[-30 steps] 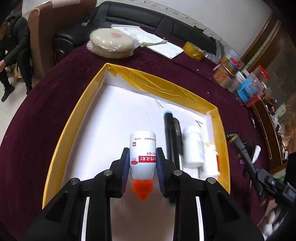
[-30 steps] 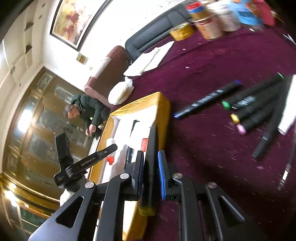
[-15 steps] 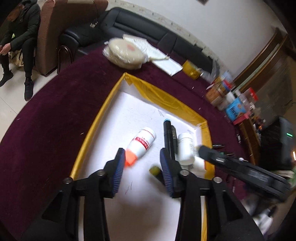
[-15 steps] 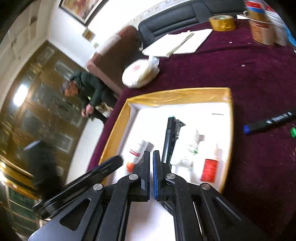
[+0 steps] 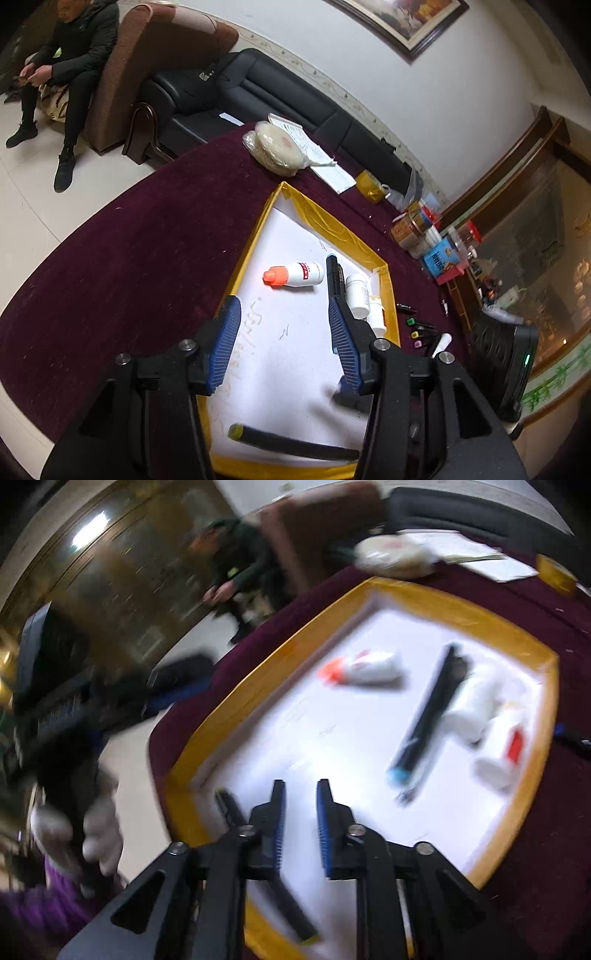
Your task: Organize rigid objects
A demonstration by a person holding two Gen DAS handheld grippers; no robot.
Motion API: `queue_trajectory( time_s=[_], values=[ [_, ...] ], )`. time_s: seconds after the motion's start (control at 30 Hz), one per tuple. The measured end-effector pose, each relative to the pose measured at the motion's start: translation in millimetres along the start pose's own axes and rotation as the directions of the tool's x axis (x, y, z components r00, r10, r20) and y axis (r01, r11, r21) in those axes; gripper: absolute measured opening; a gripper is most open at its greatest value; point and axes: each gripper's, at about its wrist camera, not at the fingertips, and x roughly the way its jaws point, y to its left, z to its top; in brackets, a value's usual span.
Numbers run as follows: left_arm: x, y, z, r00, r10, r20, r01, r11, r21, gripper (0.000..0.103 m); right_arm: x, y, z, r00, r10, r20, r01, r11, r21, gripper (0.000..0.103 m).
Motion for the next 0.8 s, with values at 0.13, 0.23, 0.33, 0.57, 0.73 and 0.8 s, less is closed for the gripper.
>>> queue_trajectory(
  time_s=[0.13,0.23,0.33,0.57,0.73,0.8],
  values=[
    [-11,4,-4,1.000,0.007,0.026,-0.007,1.000,-0.005,0.048,16,29,-15,0.997,0.014,-0.071,-0.022,0.993,-0.113,0.031],
    [-12,5,-7,1.000,0.002,0.024,-0.002,1.000,-0.010,0.048,26,46,-23,0.994,-0.034,-0.105,0.013,0.980,-0.198,0.031],
    [-10,5,-8,1.000,-0.001,0.018,0.001,1.000,-0.005,0.048,34,56,-27,0.985,-0.126,-0.117,0.085,0.949,-0.305,0.031],
    [-4,7,-12,1.000,-0.011,0.001,0.011,1.000,-0.021,0.048,34,50,-35,0.947,-0.301,-0.112,0.233,0.885,-0.404,0.015],
    [2,4,-15,0.999,-0.017,-0.027,0.017,1.000,-0.026,0.048,18,-10,3,0.924,-0.382,0.032,0.383,0.917,-0.111,0.016],
    [0,-1,-16,1.000,-0.012,-0.027,0.012,1.000,-0.002,0.048,-12,-31,9,0.953,-0.280,0.111,0.278,0.960,0.035,0.016]
  ],
)
